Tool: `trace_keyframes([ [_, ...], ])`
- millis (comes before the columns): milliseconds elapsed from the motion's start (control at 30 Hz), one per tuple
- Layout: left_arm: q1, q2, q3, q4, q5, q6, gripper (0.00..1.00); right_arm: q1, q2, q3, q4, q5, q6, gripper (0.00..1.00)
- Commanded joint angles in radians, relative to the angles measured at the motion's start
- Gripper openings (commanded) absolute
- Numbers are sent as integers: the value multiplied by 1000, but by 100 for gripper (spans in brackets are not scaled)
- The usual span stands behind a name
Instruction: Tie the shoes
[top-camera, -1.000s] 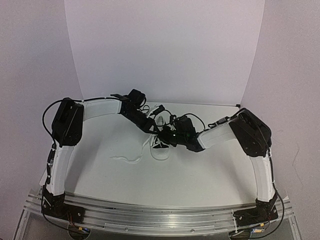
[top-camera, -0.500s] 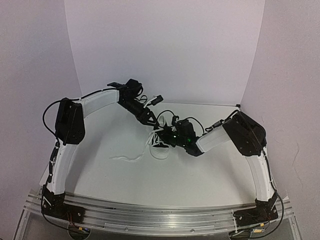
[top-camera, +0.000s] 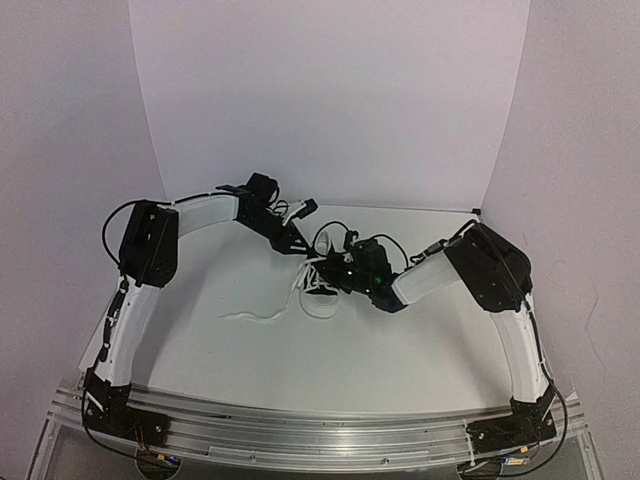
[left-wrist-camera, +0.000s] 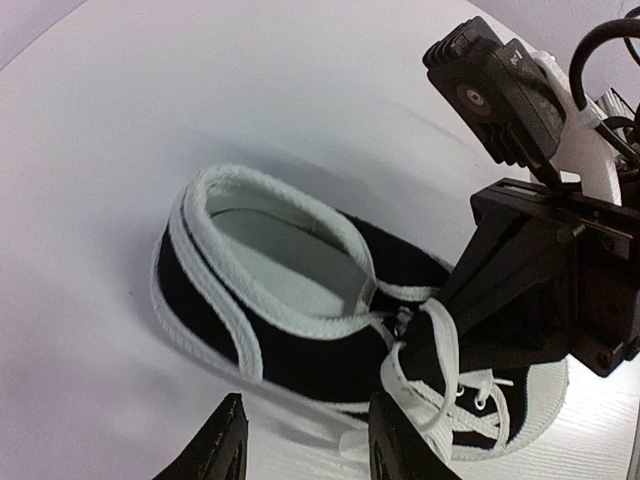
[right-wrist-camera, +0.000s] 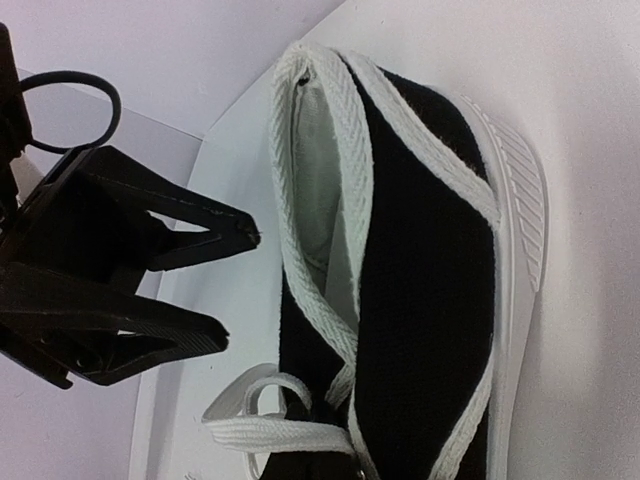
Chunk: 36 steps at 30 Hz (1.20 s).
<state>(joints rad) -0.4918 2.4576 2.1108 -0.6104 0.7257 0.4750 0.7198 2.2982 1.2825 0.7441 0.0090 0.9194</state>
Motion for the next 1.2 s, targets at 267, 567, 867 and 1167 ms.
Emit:
trace_keyframes([
  [267,-41,-7,28,-103,116,128,46,-27,31,46,-47,53,-57,0],
  [567,-50,27,36,-84,12,121,28,-28,26,56,-54,36,-78,0],
  [867,-48,-70,-44,29,-5,18,0,-28,-22,49,-63,-48,-152,16],
  [1167,-42,-129,-108,127,-83,-133,0,10,-329,-76,-437,-146,-457,70],
])
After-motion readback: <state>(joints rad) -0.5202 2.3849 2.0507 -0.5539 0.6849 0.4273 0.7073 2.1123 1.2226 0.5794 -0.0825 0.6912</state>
